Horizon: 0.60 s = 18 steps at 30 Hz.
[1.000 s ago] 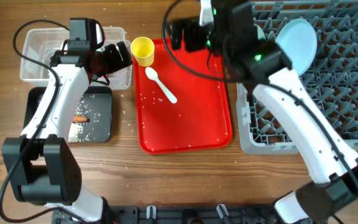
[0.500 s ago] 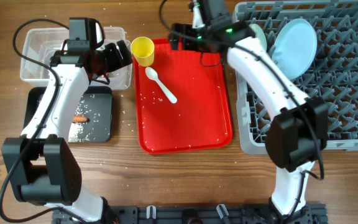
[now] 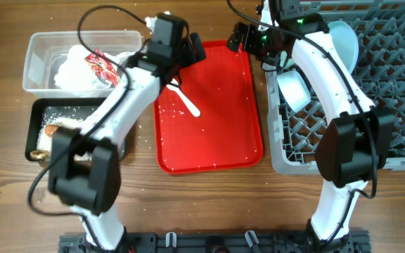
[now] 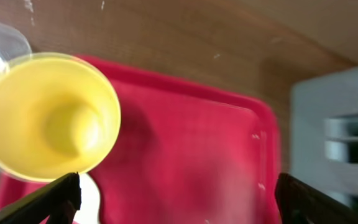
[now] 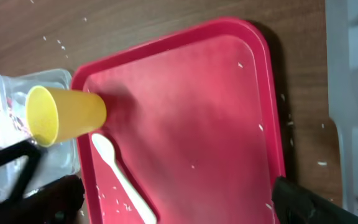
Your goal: Sort waste into correct bins and load items into the dishwasher rack
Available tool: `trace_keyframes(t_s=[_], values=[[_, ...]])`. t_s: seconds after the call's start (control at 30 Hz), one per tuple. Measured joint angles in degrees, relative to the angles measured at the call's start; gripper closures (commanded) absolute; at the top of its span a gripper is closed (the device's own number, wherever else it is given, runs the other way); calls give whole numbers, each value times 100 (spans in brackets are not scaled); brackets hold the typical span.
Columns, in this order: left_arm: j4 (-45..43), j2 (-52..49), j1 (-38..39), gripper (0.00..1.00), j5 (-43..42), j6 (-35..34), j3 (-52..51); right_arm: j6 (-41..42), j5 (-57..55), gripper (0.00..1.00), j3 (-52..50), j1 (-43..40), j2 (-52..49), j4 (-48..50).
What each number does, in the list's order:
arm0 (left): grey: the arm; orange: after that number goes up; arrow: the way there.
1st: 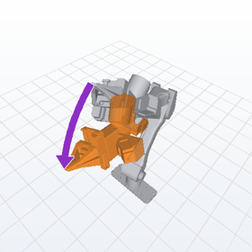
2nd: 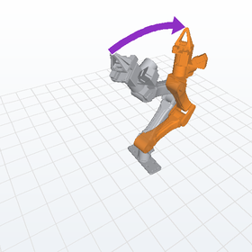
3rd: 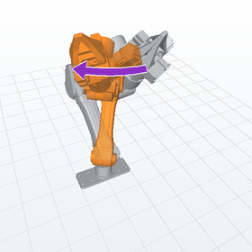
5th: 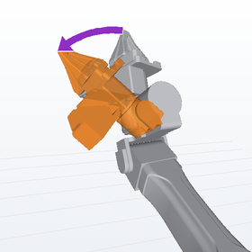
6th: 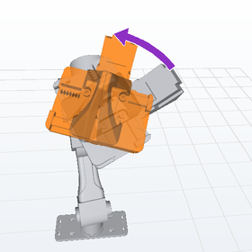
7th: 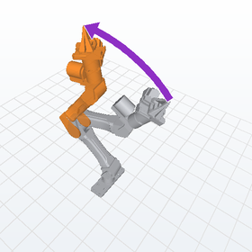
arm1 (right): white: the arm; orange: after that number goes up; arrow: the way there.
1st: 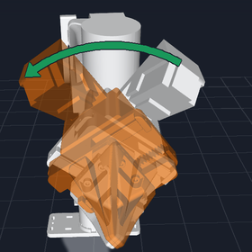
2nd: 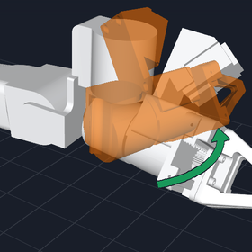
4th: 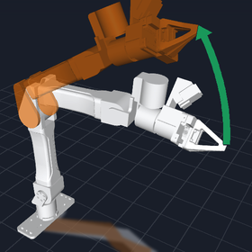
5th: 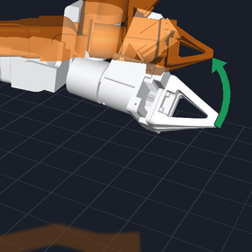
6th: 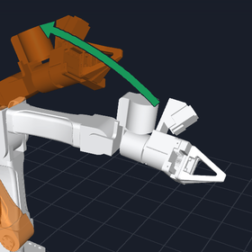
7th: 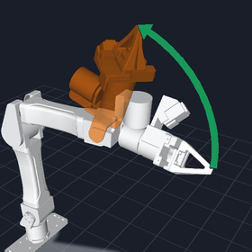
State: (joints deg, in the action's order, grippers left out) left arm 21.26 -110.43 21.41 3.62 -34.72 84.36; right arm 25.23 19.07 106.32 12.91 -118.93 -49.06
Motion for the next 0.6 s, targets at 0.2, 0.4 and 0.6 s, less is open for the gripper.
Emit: trace_keyframes(t_s=[0.2,0.4,0.6], values=[[-723,-514,28,0,127,791,-2,-42,-74,0,0,0,0,-184],[-774,-514,31,0,127,1757,-2,-151,-111,0,0,0,0,-197],[-621,-514,17,0,125,2044,63,-151,-111,0,0,0,0,-197]])
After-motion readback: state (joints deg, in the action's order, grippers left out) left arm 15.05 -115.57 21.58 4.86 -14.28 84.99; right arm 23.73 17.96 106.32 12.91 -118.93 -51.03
